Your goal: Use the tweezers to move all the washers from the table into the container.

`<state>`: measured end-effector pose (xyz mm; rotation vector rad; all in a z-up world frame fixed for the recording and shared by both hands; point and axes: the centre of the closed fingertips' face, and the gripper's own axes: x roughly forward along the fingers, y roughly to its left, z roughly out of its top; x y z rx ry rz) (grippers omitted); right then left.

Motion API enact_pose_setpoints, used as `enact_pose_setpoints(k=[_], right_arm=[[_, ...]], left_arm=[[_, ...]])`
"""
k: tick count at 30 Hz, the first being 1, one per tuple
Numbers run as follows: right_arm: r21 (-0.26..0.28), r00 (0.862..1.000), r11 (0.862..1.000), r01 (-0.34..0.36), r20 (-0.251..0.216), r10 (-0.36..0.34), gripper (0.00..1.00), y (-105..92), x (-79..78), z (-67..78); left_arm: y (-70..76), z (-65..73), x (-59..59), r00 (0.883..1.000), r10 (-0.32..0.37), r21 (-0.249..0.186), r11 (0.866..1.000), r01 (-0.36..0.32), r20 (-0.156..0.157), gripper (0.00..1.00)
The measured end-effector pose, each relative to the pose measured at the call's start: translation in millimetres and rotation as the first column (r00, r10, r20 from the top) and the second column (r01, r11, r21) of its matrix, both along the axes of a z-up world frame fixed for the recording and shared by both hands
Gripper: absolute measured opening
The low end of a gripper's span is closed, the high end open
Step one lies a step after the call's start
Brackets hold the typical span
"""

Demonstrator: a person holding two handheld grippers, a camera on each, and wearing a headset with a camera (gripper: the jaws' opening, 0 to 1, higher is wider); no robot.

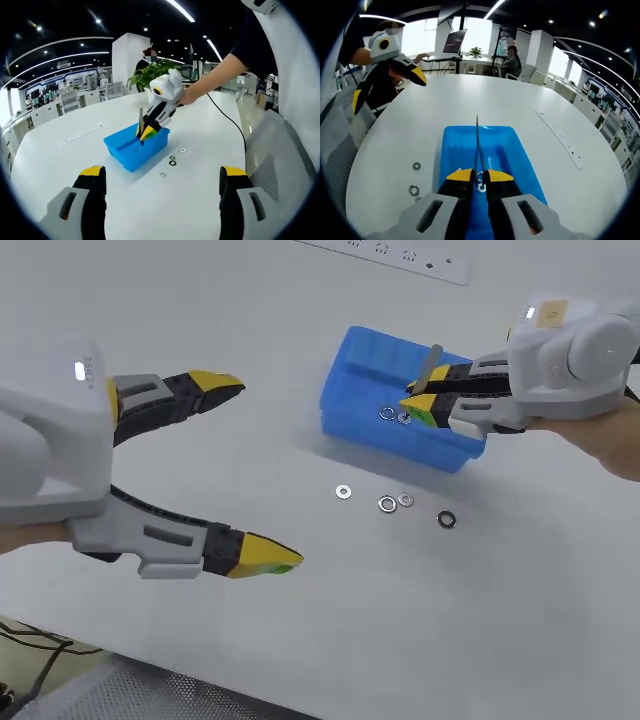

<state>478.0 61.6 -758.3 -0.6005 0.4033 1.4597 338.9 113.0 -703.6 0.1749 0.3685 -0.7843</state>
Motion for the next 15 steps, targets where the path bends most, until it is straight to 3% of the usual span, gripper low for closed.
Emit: enact_pose_setpoints(k=[4, 6, 9, 15], right_arm=[[-0.006, 1.000, 1.000, -0.008, -0.002, 0.008, 0.10, -0.4, -2.0, 1.2], [-0.009, 1.000, 1.000, -0.016, -0.004, 0.016, 0.09, 0.0, -3.8, 2.4], [-0.015, 1.000, 0.999, -0.031, -0.002, 0.031, 0.08, 1.3, -6.2, 4.0], [-0.013, 0.999, 0.999, -0.053, 0.005, 0.053, 0.08, 5.1, -10.0, 11.2]], left_arm=[[-3.1, 2.4, 23.7, 1.000, -0.001, -0.008, 1.000, 0.001, 0.005, 0.99], [-7.7, 9.4, 37.2, 0.999, -0.009, -0.016, 1.000, 0.010, 0.035, 0.99], [-19.6, 25.4, 64.5, 0.997, -0.015, -0.063, 0.998, 0.020, 0.075, 0.97], [-31.5, 37.7, 104.5, 0.997, -0.005, -0.136, 0.991, 0.016, 0.080, 0.92]])
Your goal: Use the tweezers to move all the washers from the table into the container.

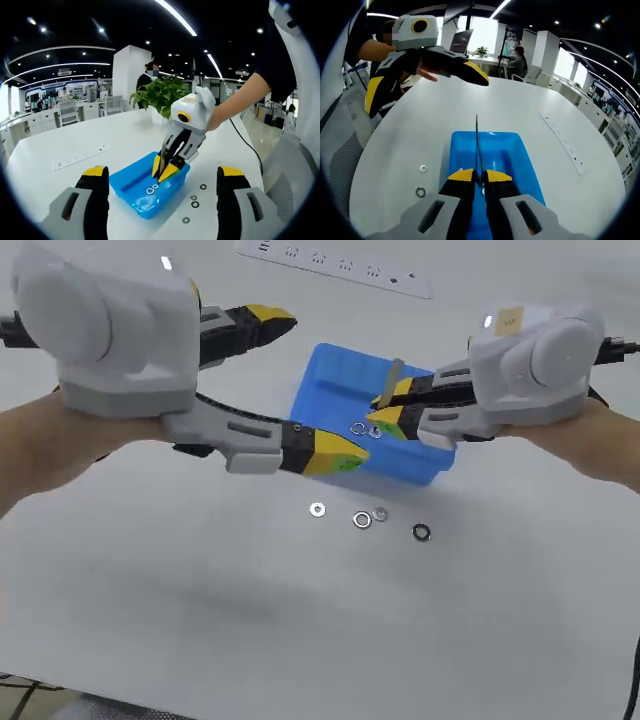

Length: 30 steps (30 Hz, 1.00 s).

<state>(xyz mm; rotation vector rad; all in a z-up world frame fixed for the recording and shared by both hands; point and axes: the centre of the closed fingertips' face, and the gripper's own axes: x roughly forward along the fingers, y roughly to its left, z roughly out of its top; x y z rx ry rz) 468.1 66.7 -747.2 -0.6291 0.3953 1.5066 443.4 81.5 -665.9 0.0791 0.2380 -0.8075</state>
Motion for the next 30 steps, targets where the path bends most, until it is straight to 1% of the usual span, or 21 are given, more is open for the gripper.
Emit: enact_pose_setpoints(k=[2, 4, 5, 7, 8, 9, 11, 12, 14, 16, 17, 18, 19, 20, 21, 24, 27, 30], right_arm=[[0.003, 1.000, 1.000, -0.005, 0.001, 0.005, 0.08, 0.6, -0.1, 1.9], [-0.001, 1.000, 1.000, -0.011, 0.007, 0.011, 0.08, 0.2, 0.3, 2.4], [-0.003, 1.000, 1.000, -0.012, 0.008, 0.012, 0.08, -0.2, 0.6, 2.6], [-0.005, 1.000, 1.000, -0.015, 0.011, 0.015, 0.08, -1.3, 1.1, 3.2], [-0.006, 1.000, 1.000, -0.016, 0.011, 0.016, 0.08, -1.8, 1.3, 3.3], [-0.008, 1.000, 1.000, -0.017, 0.010, 0.017, 0.08, -2.5, 1.4, 3.3], [-0.011, 1.000, 1.000, -0.020, 0.011, 0.020, 0.08, -3.2, 1.4, 3.1], [-0.012, 1.000, 1.000, -0.022, 0.012, 0.022, 0.08, -3.5, 1.2, 2.9], [-0.015, 0.999, 0.999, -0.030, 0.013, 0.031, 0.08, -3.9, -0.2, 2.7], [-0.016, 0.999, 0.999, -0.042, 0.012, 0.042, 0.08, -3.2, -3.0, 2.7], [-0.016, 0.999, 0.999, -0.047, 0.014, 0.047, 0.08, -2.8, -4.1, 2.8], [-0.016, 0.998, 0.998, -0.053, 0.014, 0.053, 0.08, -2.2, -5.4, 3.0], [-0.016, 0.998, 0.998, -0.057, 0.014, 0.057, 0.08, -1.7, -6.3, 3.2], [-0.015, 0.998, 0.998, -0.060, 0.014, 0.060, 0.08, -1.1, -7.1, 3.6], [-0.014, 0.998, 0.998, -0.063, 0.014, 0.064, 0.08, -0.8, -7.7, 4.1], [-0.010, 0.997, 0.997, -0.075, 0.013, 0.075, 0.08, 0.1, -9.7, 5.5], [-0.012, 0.997, 0.997, -0.082, 0.016, 0.082, 0.08, 0.0, -10.5, 5.8], [-0.013, 0.996, 0.996, -0.088, 0.015, 0.088, 0.08, 0.1, -11.7, 6.3]], left_arm=[[-3.0, 1.0, 6.8, 1.000, -0.013, 0.002, 1.000, 0.013, 0.004, 0.87], [-8.4, 2.3, 12.1, 0.999, -0.047, 0.005, 0.999, 0.047, 0.009, 0.80], [-11.7, 4.2, 14.5, 0.998, -0.064, -0.006, 0.998, 0.064, 0.011, 0.78], [-16.8, 8.3, 18.6, 0.997, -0.082, -0.046, 0.996, 0.082, 0.010, 0.75], [-17.3, 8.5, 20.8, 0.997, -0.080, -0.046, 0.996, 0.081, 0.011, 0.74], [-18.7, 8.2, 22.1, 0.996, -0.086, -0.043, 0.995, 0.086, 0.012, 0.71], [-23.5, 6.7, 22.1, 0.993, -0.120, -0.032, 0.992, 0.120, 0.012, 0.62], [-25.5, 8.7, 22.8, 0.992, -0.129, -0.052, 0.990, 0.130, 0.007, 0.56], [-32.3, 18.1, 23.4, 0.989, -0.145, -0.138, 0.980, 0.145, 0.009, 0.53], [-34.1, 18.4, 24.3, 0.989, -0.146, -0.126, 0.981, 0.147, 0.018, 0.49], [-35.7, 17.8, 24.6, 0.988, -0.154, -0.126, 0.980, 0.155, 0.016, 0.46], [-38.2, 15.3, 23.7, 0.986, -0.169, -0.111, 0.979, 0.169, 0.012, 0.40], [-39.4, 13.9, 23.0, 0.984, -0.179, -0.092, 0.979, 0.180, 0.019, 0.36], [-41.5, 13.7, 21.3, 0.981, -0.193, -0.085, 0.977, 0.194, 0.024, 0.33], [-42.6, 13.2, 19.7, 0.979, -0.203, -0.085, 0.975, 0.204, 0.019, 0.30], [-46.1, 10.9, 15.6, 0.973, -0.229, -0.079, 0.970, 0.229, 0.009, 0.28], [-48.2, 5.4, 12.6, 0.967, -0.254, -0.043, 0.966, 0.254, 0.006, 0.27], [-48.7, 2.9, 9.8, 0.962, -0.275, -0.028, 0.961, 0.275, 0.003, 0.23]])
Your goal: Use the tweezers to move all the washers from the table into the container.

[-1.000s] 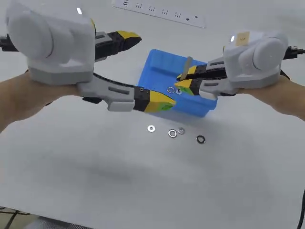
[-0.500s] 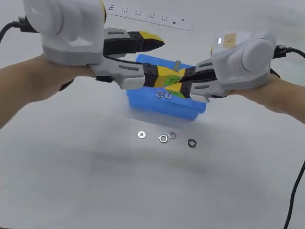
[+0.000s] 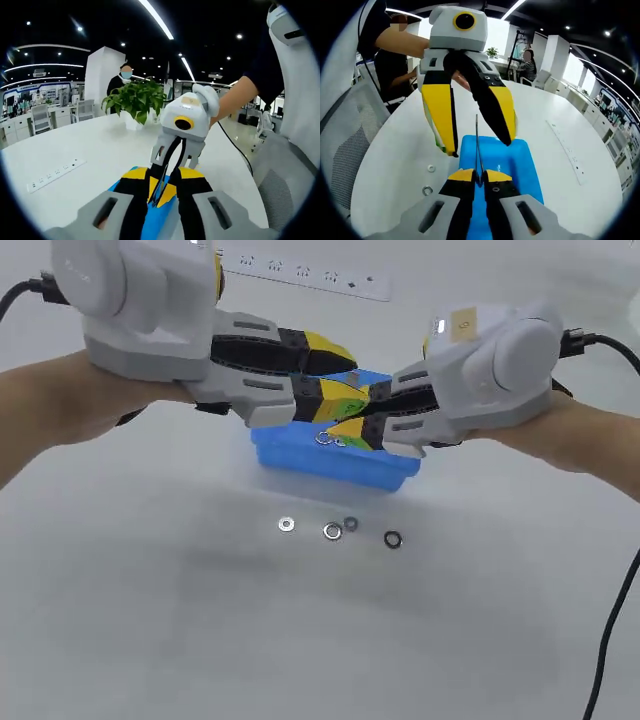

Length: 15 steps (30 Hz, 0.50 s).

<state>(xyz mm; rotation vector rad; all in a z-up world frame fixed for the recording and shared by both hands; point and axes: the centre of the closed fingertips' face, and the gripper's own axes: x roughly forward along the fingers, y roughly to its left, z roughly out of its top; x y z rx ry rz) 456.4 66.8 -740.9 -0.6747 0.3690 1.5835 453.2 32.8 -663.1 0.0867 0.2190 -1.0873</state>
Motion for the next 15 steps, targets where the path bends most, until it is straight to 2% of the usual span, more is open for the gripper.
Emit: enact_pose_setpoints(k=[5, 15], right_arm=[[0.000, 1.000, 1.000, -0.007, 0.005, 0.007, 0.08, 0.5, -0.7, 0.9], [-0.003, 1.000, 1.000, -0.015, 0.005, 0.015, 0.08, 1.5, -2.2, 1.5]], left_arm=[[0.2, 1.1, 0.3, 1.000, -0.019, 0.000, 1.000, 0.019, 0.006, 0.14], [-1.8, 2.6, -4.2, 0.998, -0.052, 0.023, 0.998, 0.051, 0.021, 0.08]])
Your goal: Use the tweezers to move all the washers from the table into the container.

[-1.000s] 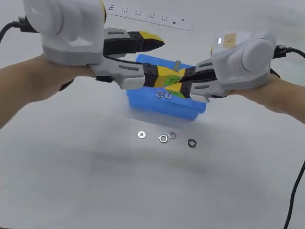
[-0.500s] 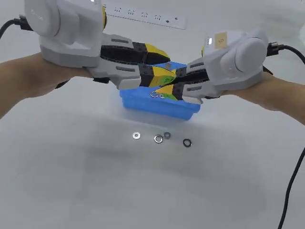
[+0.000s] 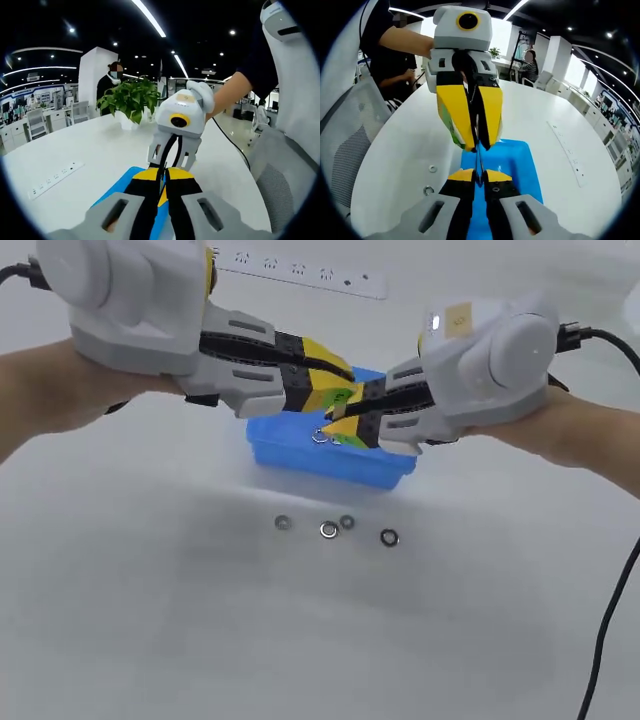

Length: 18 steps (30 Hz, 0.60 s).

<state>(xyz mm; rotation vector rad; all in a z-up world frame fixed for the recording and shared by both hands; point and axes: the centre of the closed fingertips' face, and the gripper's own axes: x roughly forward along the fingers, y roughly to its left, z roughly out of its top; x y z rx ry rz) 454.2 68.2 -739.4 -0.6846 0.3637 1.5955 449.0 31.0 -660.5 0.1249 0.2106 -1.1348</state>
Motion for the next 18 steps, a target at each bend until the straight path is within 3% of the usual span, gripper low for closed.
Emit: enact_pose_setpoints(k=[9, 10, 11, 13, 15, 18], right_arm=[[-0.002, 1.000, 1.000, -0.008, -0.004, 0.008, 0.08, 1.3, -2.6, -0.4], [-0.002, 1.000, 1.000, -0.009, -0.004, 0.009, 0.08, 1.5, -2.8, -0.6], [-0.003, 1.000, 1.000, -0.008, -0.004, 0.008, 0.08, 1.8, -2.9, -0.6], [0.000, 1.000, 1.000, -0.010, -0.005, 0.010, 0.08, 2.3, -3.4, 0.0], [-0.002, 1.000, 1.000, -0.014, -0.001, 0.014, 0.08, 2.1, -4.1, 0.0], [0.000, 1.000, 1.000, -0.015, 0.005, 0.015, 0.09, 1.6, -4.9, 0.9]], left_arm=[[9.5, -1.5, 1.3, 1.000, -0.021, 0.015, 1.000, 0.021, 0.006, 0.07], [9.8, -1.8, 1.6, 1.000, -0.023, 0.022, 0.999, 0.023, 0.013, 0.07], [11.0, -1.7, 4.0, 0.999, -0.018, 0.039, 0.999, 0.016, 0.040, 0.07], [9.8, -1.6, 2.1, 0.999, -0.030, 0.036, 0.999, 0.028, 0.038, 0.06], [10.4, -1.7, 3.1, 0.998, -0.034, 0.050, 0.998, 0.031, 0.061, 0.06], [11.2, -2.6, 4.3, 0.997, -0.037, 0.052, 0.998, 0.034, 0.070, 0.05]])
